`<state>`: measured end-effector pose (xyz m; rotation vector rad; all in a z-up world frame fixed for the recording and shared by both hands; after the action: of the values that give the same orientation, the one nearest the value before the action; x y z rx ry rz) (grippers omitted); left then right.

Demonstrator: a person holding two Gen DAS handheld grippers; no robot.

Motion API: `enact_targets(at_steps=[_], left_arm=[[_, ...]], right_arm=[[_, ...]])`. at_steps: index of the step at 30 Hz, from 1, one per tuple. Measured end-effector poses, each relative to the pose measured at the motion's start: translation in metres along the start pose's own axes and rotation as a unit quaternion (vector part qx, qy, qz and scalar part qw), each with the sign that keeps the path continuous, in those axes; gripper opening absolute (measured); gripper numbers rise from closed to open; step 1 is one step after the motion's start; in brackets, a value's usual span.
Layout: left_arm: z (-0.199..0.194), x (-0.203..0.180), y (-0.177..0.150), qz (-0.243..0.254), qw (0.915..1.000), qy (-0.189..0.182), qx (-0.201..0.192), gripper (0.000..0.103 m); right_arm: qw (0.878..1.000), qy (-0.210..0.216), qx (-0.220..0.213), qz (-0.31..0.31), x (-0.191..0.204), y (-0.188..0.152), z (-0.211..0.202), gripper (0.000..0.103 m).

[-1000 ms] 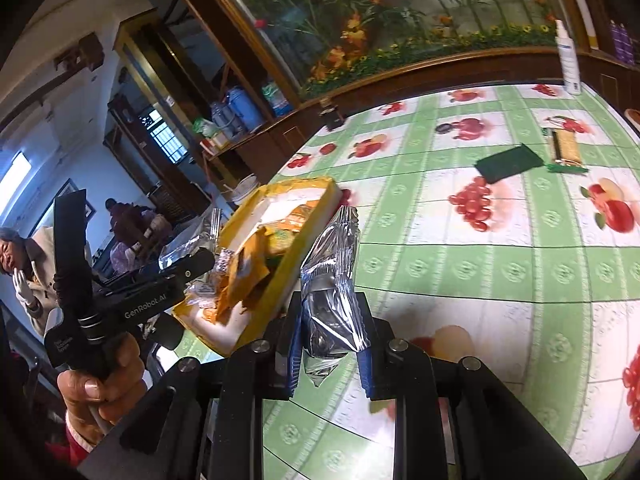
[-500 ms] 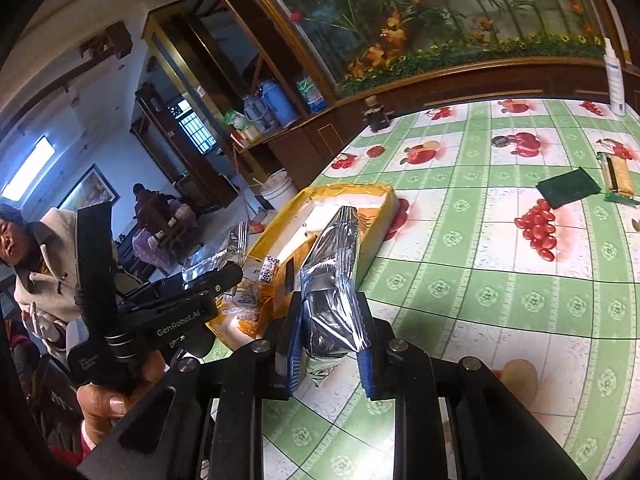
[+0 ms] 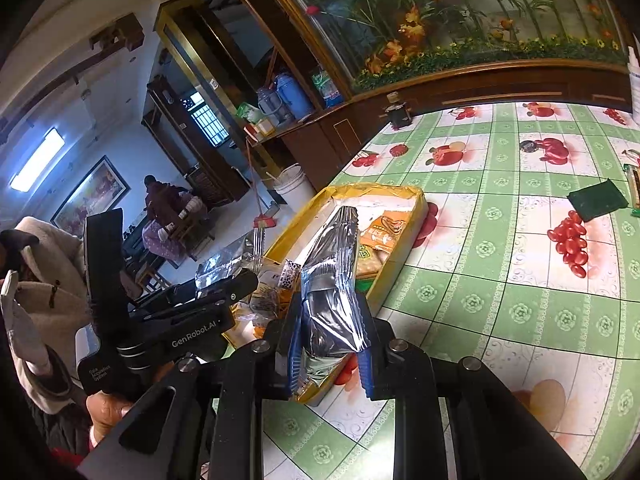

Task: Organize snacks
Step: 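Lower both silver bags into the tray and open both tools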

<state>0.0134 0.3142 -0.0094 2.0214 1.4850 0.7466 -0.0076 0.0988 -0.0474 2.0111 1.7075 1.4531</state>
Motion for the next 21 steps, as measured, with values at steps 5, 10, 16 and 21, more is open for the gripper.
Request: enact_targets(at_steps=[5,10,16,21], left_arm=[[0.004,0.003,0.0,-0.005,1.0,-0.001,0.004,0.062],[0.008,0.006,-0.001,-0.006,1.0,-0.001,0.007,0.062],[0.013,0.008,-0.001,-0.008,0.9999,-0.002,0.012,0.062],[0.017,0.01,-0.001,-0.01,0.9998,-0.001,0.017,0.062]], right_arm=[[1.0,0.004,0.003,0.0,0.003,0.003,0.006,0.023],[1.0,0.007,0.004,-0.002,0.006,0.005,0.01,0.023],[1.0,0.013,0.006,-0.003,0.012,0.007,0.015,0.023],[1.0,0.017,0.005,-0.005,0.015,0.011,0.021,0.023]])
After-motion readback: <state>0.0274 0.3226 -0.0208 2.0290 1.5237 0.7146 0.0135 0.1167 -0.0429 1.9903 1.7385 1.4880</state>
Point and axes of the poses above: each gripper's, at about its wrist camera, not at the fingertips, and z roughly the way its jaws point, x to its left, y to its top, the point moved 1 cm from there along z, roughly the way its jaws point, and after that the axes turned 6 degrees about z, right-handed, at the moved point
